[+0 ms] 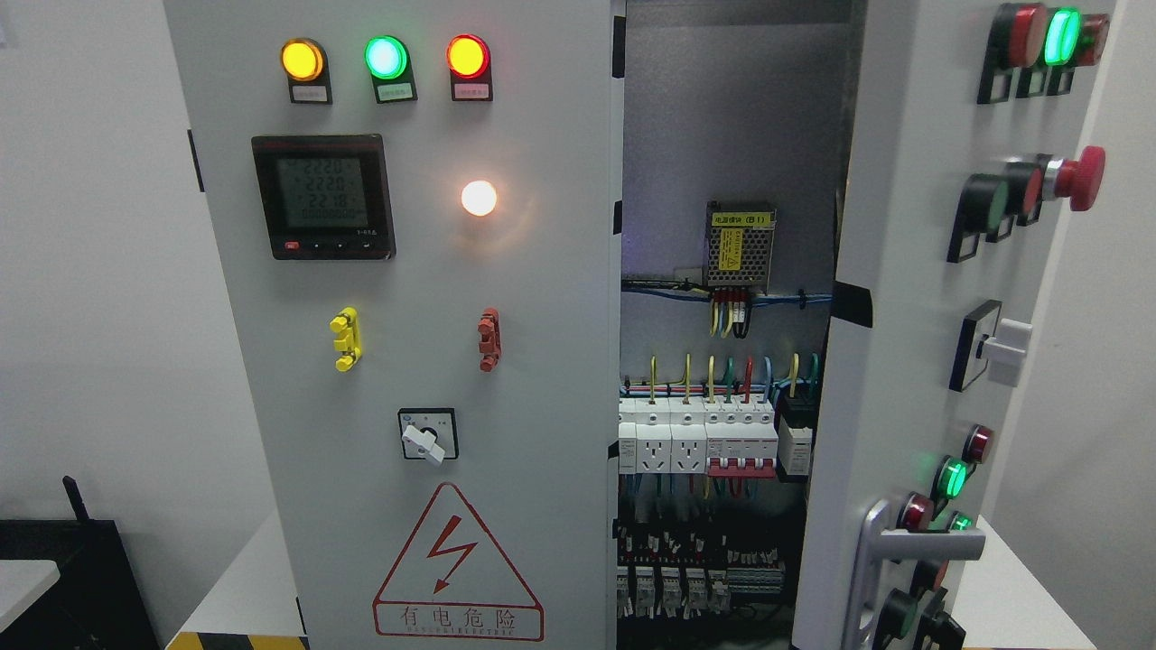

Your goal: Open door with both hands

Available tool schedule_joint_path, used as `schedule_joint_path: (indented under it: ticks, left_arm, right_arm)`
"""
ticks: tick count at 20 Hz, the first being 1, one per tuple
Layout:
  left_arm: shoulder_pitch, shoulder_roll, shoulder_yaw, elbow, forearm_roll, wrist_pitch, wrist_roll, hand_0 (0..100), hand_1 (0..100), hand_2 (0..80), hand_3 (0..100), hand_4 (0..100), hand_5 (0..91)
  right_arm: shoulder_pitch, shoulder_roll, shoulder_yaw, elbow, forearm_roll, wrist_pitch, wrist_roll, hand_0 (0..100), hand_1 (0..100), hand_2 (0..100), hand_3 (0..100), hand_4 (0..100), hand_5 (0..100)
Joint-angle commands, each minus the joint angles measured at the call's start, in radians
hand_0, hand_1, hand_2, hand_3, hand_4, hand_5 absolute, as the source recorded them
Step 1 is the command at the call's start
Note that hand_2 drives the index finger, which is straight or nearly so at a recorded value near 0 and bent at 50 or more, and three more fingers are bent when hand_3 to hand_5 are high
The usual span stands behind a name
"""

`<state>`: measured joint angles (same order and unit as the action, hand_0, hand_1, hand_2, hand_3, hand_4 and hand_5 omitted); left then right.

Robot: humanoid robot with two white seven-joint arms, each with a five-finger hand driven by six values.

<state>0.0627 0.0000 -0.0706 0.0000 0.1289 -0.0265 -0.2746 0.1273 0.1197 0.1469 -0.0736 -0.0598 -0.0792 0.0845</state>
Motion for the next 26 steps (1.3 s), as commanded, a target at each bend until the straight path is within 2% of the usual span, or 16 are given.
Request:
schedule_joint_path:
  ticks: [1,26]
  left_arm:
    - [0.0,-0.034,0.0,-0.023,0.0,-0.001,0.0,0,0,0.0,0,0,0.0]
    - [0.009,-0.025,-0.011,-0.076,-0.003,-0.001,-0.003,0,0,0.0,0,0,0.0]
  right_arm:
    - [0.0,0.0,0.0,0.0,0.0,-0.001,0.0,38,0,0,0,0,0]
    - [0.0,0.0,0.0,0.0,0.0,-0.001,0.0,38,0,0,0,0,0]
